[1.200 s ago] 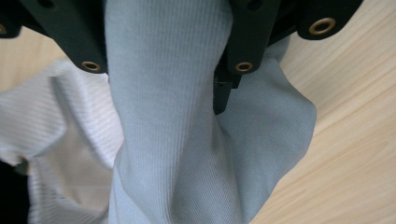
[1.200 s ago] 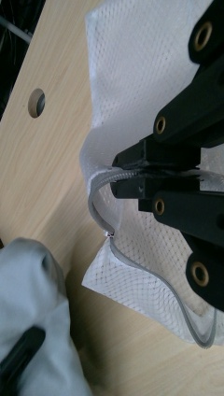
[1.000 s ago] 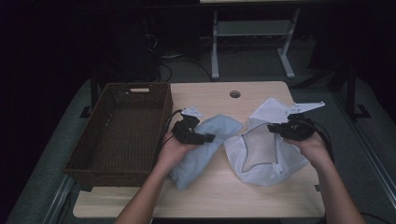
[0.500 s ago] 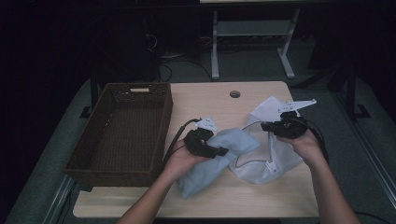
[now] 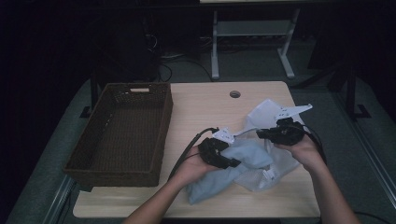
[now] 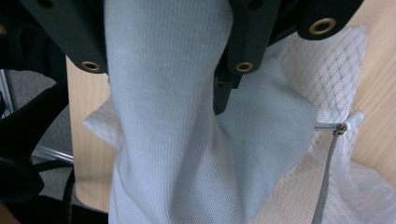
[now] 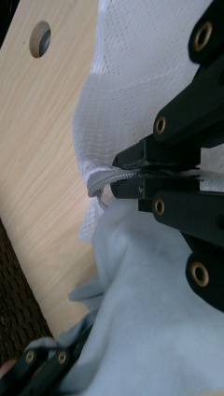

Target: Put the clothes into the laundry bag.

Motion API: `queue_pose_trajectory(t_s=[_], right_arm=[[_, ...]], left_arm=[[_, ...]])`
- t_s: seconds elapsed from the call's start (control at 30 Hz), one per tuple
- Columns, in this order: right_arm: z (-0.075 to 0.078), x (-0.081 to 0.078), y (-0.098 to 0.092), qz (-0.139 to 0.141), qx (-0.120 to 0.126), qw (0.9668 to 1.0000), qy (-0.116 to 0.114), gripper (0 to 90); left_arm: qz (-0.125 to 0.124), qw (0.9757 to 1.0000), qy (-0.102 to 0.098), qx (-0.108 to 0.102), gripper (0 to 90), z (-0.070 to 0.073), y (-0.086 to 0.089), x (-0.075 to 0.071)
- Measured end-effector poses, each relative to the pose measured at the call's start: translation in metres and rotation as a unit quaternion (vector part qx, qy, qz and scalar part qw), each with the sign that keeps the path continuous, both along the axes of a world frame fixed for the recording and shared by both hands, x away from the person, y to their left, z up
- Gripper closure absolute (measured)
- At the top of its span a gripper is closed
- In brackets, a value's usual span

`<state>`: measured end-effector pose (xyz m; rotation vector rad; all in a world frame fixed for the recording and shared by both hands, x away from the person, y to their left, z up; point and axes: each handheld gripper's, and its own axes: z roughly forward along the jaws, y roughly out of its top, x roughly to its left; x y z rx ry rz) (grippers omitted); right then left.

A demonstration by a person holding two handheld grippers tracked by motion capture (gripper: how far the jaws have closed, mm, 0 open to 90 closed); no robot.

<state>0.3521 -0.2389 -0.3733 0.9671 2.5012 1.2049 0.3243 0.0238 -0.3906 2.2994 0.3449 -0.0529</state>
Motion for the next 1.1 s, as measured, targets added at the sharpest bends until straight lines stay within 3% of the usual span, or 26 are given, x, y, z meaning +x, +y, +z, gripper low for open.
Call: queue_pose_trajectory(t_s=[0.17, 0.5, 0.77, 0.93, 1.1], right_arm=[[-0.001, -0.005, -0.001, 0.008, 0.003, 0.9999, 0.007, 86.2], [-0.002, -0.009, 0.009, 0.024, 0.001, 0.9996, 0.012, 86.1], [-0.007, -0.007, 0.021, 0.030, 0.009, 0.9994, 0.014, 86.1], [0.000, -0.009, 0.022, 0.032, 0.023, 0.9992, 0.007, 86.0], [0.005, -0.011, 0.023, 0.034, 0.028, 0.9990, 0.004, 86.0]], left_arm=[[0.023, 0.9995, -0.008, 0.019, 64.3, -0.010, -0.001, 0.008], [0.077, 0.9958, -0.024, 0.043, 64.3, -0.024, 0.000, 0.020], [0.053, 0.9968, -0.040, 0.045, 64.3, -0.021, -0.009, 0.011], [0.037, 0.9975, -0.048, 0.037, 64.3, -0.015, -0.016, 0.004], [0.039, 0.9975, -0.046, 0.038, 64.1, -0.018, -0.026, 0.012]])
